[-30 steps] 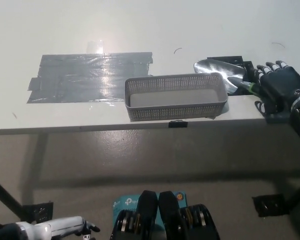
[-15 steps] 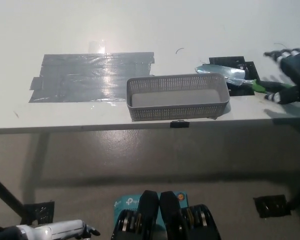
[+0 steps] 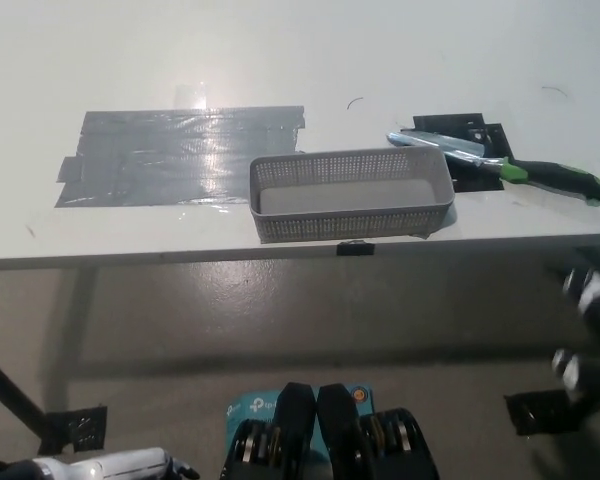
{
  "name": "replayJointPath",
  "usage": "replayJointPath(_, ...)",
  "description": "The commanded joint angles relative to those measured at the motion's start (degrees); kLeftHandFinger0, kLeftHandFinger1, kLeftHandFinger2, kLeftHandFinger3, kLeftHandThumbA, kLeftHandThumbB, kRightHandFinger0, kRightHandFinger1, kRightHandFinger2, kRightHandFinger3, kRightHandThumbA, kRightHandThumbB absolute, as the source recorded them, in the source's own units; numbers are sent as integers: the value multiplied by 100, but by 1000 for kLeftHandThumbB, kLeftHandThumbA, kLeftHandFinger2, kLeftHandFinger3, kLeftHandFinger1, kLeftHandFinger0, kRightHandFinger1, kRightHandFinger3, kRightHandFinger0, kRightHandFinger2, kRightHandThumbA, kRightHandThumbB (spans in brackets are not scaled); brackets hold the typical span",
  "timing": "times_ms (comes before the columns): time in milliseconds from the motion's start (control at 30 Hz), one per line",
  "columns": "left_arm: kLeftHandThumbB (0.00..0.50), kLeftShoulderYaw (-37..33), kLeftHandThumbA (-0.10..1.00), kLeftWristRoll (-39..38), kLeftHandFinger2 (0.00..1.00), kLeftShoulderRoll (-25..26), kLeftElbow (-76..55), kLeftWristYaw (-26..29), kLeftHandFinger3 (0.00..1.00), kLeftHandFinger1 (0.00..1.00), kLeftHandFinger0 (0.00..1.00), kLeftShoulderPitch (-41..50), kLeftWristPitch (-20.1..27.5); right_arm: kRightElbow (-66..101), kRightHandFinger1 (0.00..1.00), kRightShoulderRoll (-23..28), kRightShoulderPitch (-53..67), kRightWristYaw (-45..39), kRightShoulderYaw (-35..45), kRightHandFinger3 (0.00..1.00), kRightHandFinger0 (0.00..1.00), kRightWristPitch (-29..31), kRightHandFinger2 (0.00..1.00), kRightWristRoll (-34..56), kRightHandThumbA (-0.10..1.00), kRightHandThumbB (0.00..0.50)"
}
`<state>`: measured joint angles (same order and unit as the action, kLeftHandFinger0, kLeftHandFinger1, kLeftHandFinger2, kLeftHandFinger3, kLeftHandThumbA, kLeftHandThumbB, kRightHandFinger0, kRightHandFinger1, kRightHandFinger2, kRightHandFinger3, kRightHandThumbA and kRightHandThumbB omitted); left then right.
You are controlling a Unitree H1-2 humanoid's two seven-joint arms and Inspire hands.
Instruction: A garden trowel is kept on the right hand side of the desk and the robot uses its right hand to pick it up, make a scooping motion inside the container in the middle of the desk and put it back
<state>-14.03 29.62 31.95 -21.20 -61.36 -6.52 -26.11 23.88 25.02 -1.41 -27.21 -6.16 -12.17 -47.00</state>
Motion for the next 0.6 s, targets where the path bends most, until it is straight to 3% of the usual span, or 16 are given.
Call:
replayJointPath(0,500,65,1000,-83,1000,115,-23,268,1000,1000,1000,3,-82,31,1000,-445,407,759,127,1000,1000,150,1000,296,421,212)
replayJointPath(33,500,117,1000,-43,1000,47,-22,260,1000,1000,1000,31,-82,-432,1000,-597,439,882,215,1000,1000,326,1000,668,338,197)
replayJointPath(200,500,143,1000,-30,1000,-6,-40,297,1000,1000,1000,106,-82,-1253,1000,-714,426,772,470,1000,1000,654,1000,1498,275,171)
replayJointPath(400,500,119,1000,-167,1000,-23,-18,449,1000,1000,1000,154,-82,-1547,1000,-649,389,673,643,1000,993,718,1000,1953,327,180)
replayJointPath(567,497,123,1000,-152,1000,-34,-33,489,1000,1000,1000,224,-82,-1684,1000,-575,334,622,581,1000,934,779,1000,2139,271,169)
